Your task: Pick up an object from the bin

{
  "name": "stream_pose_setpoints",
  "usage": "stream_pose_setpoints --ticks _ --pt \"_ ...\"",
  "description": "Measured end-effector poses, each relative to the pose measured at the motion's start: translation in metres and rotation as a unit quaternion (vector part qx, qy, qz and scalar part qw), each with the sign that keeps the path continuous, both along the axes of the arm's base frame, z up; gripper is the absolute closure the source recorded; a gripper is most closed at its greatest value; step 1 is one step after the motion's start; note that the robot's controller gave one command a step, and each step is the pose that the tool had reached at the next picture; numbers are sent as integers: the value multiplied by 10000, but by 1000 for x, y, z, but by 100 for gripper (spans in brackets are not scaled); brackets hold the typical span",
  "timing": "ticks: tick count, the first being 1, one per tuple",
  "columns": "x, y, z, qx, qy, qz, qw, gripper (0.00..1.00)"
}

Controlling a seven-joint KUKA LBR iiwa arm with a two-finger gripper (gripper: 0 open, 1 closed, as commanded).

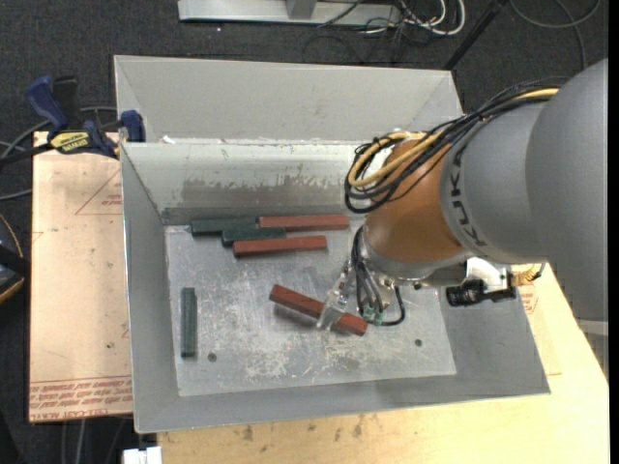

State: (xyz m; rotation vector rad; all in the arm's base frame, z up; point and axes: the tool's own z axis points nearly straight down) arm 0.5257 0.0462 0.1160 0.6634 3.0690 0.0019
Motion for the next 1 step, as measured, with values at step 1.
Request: stream_pose_setpoints --ticks 1 --pt "1 0 8 2 -20 1 10000 100"
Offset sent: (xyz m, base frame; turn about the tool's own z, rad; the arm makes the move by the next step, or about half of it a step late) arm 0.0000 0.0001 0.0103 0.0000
